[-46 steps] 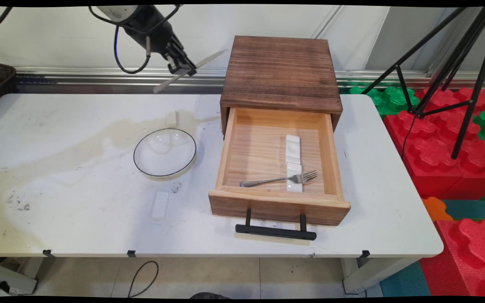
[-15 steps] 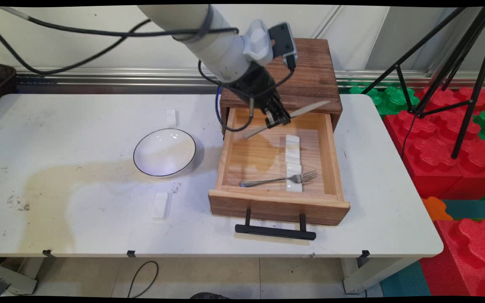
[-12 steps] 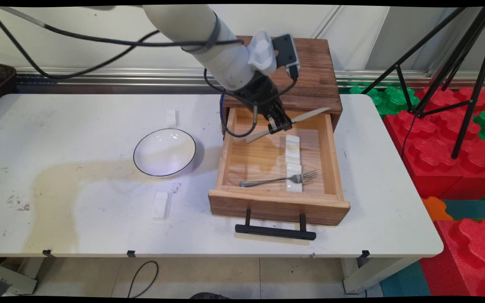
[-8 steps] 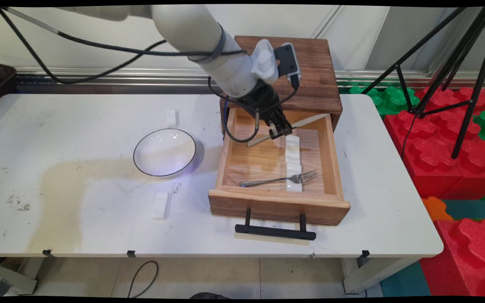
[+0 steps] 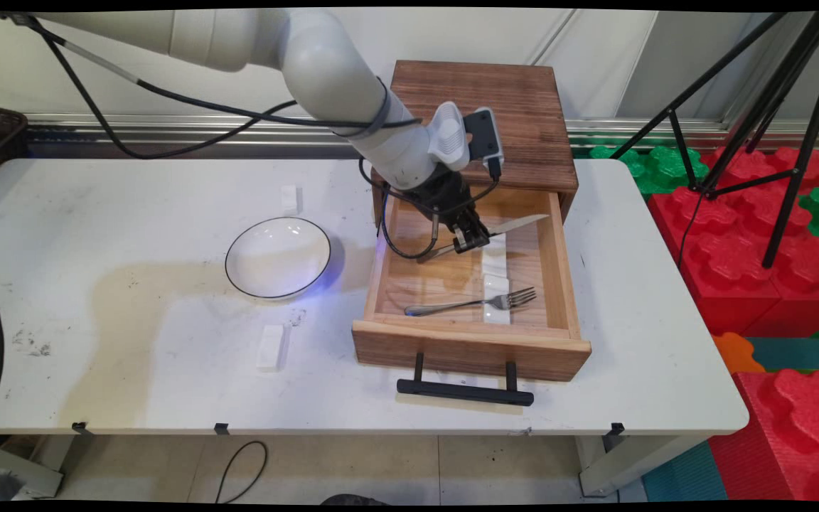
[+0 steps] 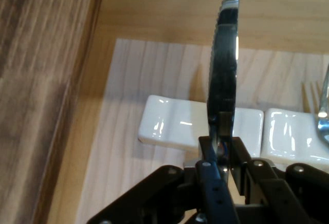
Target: Place the picked object into the drawer
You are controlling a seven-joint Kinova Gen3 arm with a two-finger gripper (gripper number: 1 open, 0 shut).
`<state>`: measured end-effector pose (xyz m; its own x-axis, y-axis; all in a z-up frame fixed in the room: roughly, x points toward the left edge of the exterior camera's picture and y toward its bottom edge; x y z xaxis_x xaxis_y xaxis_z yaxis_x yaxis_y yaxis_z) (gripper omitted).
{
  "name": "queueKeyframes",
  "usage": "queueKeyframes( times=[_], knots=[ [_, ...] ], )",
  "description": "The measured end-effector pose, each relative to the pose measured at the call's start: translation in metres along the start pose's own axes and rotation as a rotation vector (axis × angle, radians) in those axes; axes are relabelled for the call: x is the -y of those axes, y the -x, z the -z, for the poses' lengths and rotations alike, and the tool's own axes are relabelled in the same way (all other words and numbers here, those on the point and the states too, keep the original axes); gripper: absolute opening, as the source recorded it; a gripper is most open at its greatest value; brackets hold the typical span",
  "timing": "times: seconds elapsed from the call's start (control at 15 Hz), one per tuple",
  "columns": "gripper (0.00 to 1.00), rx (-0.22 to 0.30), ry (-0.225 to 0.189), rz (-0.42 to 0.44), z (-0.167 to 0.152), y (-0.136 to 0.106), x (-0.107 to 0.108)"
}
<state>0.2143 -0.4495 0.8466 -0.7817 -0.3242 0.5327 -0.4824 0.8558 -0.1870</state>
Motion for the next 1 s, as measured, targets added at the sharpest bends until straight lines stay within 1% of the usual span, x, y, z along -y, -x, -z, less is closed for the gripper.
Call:
queueKeyframes(
  times=[0.53,1.0],
  knots=[
    [0.00,-0.008,0.017,-0.006,-0.024,0.008,0.001],
    [0.00,-0.031,0.021,-0.007,-0.037,0.007,0.002]
  ],
)
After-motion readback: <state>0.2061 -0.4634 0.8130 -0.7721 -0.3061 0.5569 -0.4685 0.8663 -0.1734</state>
